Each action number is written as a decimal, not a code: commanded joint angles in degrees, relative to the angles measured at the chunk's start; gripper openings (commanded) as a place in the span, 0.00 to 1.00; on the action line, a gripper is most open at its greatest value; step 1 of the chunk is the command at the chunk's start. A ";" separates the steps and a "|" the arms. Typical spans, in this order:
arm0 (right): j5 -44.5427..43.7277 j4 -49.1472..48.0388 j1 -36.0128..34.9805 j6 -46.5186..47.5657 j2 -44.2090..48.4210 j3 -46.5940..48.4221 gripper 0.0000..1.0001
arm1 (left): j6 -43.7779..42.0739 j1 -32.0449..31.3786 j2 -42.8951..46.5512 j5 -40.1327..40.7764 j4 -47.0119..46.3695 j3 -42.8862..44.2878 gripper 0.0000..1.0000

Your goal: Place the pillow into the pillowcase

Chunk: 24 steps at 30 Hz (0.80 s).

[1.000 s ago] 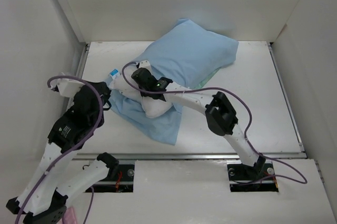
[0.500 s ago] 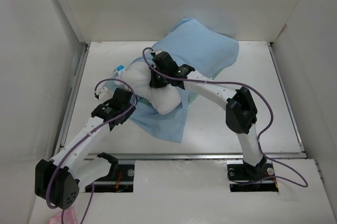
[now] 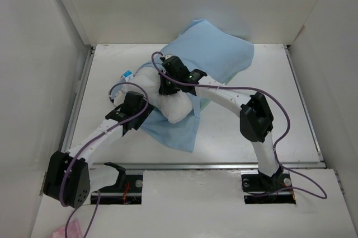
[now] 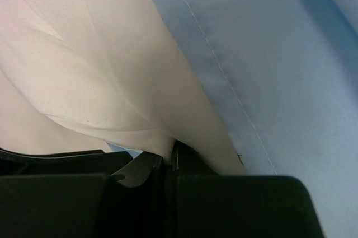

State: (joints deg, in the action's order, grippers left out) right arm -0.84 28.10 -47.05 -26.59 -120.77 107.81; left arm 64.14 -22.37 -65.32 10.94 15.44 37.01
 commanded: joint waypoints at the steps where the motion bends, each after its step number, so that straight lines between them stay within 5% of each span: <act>1: -4.26 -1.29 2.22 -0.39 2.82 -0.41 0.00 | 0.64 0.31 -1.12 3.55 -1.21 2.88 0.70; 6: -5.49 -1.29 2.22 -0.39 3.44 -0.41 0.00 | -0.15 0.31 -8.06 4.53 1.96 5.43 0.47; 17: -5.49 -1.29 2.22 -0.39 4.49 -1.46 0.00 | -0.51 0.31 -18.87 -0.39 -4.80 7.63 0.44; 24: -6.01 -1.29 2.22 -0.39 5.02 -2.60 0.00 | -0.51 -0.22 -14.40 1.00 -2.87 8.78 0.47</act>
State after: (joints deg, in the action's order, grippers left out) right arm -1.32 28.08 -47.05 -26.85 -119.17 105.91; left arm 63.66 -22.39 -83.70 10.26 12.25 42.85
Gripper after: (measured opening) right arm 0.068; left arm 0.465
